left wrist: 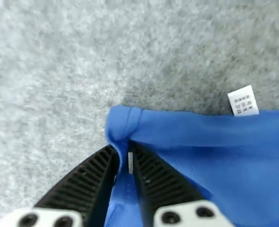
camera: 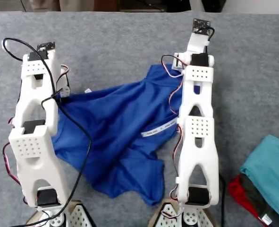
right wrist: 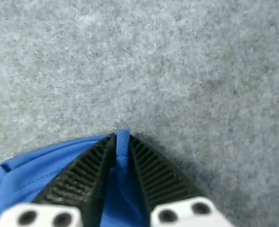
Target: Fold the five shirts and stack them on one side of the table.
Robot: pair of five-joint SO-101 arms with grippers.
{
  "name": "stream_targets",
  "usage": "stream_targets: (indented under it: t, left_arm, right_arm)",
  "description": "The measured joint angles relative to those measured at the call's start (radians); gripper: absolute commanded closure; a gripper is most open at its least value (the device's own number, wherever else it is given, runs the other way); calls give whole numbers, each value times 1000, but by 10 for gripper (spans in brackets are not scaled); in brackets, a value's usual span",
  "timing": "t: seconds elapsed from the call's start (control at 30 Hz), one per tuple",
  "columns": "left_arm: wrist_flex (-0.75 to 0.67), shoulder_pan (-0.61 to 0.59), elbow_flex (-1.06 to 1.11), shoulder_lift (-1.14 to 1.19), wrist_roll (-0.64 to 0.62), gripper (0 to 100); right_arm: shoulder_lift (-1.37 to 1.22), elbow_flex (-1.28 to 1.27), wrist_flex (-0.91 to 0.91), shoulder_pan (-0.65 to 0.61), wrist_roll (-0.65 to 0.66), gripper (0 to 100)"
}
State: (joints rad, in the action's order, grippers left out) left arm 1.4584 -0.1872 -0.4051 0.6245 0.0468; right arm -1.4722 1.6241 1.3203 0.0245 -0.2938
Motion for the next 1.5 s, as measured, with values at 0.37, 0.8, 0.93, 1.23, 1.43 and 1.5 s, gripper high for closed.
stream_targets:
  t: [0.37, 0.8, 0.93, 1.23, 1.43, 1.5]
  left_arm:
    - [-57, 11, -209, 84, -51, 981]
    - [75, 32, -585, 86, -229, 981]
    - [120, 3, -509, 101, -229, 979]
    - [126, -23, -387, 264, -232, 766]
    - [130, -72, -413, 287, -235, 747]
    - [129, -94, -465, 292, -235, 747]
  right_arm:
    - [0, 0, 0, 0, 0, 993]
    - [0, 0, 0, 0, 0, 993]
    - [0, 0, 0, 0, 0, 993]
    - [0, 0, 0, 0, 0, 993]
    - [0, 0, 0, 0, 0, 993]
    - [0, 0, 0, 0, 0, 993]
